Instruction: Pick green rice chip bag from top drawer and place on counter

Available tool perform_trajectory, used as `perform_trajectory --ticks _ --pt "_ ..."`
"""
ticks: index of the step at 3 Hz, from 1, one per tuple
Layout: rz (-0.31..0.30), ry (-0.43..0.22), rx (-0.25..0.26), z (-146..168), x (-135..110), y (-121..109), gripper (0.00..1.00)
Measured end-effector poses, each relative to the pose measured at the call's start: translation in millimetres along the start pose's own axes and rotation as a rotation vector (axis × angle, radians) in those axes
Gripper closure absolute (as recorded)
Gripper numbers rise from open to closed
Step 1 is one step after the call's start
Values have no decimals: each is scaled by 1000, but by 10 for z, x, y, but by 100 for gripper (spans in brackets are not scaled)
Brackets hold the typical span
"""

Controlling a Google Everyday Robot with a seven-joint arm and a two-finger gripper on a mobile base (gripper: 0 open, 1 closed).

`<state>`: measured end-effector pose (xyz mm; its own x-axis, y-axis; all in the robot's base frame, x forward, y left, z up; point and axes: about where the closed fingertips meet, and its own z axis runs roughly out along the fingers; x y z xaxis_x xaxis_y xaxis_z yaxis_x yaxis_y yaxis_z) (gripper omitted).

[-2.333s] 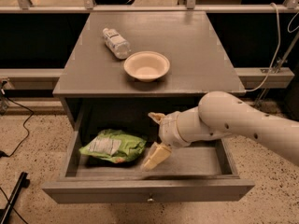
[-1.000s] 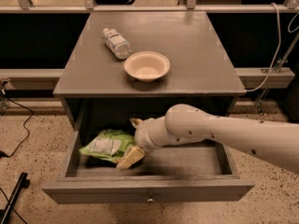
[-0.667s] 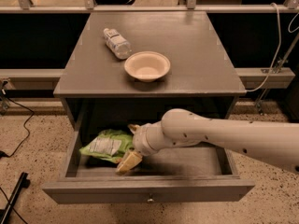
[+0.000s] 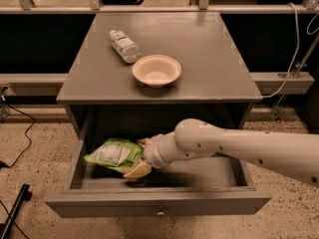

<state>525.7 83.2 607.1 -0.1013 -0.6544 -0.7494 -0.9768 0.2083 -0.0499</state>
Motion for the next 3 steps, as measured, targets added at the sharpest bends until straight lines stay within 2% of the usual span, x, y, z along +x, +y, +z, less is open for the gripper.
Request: perform_trajectory --ticks 1,2,3 --pt "25 -140 -39 -105 -208 -8 74" --pt "-6 -298 -41 -445 -474 -10 96" --pt "-77 -379 -7 -916 -639 40 100"
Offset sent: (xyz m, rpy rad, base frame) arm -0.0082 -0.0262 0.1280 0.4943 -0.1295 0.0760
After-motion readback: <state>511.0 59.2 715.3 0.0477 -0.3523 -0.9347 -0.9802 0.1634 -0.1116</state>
